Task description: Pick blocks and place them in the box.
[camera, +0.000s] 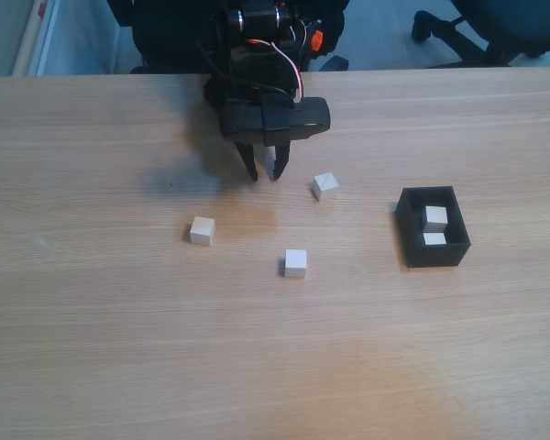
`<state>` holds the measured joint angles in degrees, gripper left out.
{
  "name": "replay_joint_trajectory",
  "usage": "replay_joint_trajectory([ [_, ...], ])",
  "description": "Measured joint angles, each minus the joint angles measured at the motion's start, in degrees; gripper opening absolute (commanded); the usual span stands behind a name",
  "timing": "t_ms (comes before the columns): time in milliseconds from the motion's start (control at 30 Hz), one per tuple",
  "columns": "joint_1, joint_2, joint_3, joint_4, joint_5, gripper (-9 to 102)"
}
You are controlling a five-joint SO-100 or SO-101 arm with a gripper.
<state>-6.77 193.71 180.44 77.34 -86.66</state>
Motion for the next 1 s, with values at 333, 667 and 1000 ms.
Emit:
replay_joint_trajectory([
  [333,1.76,0.00,0.00,0.00,1.76,0],
  [667,1.76,0.09,0.00,0.00,1.76,0],
  [1000,1.76,0.09,0.00,0.00,1.93,0],
])
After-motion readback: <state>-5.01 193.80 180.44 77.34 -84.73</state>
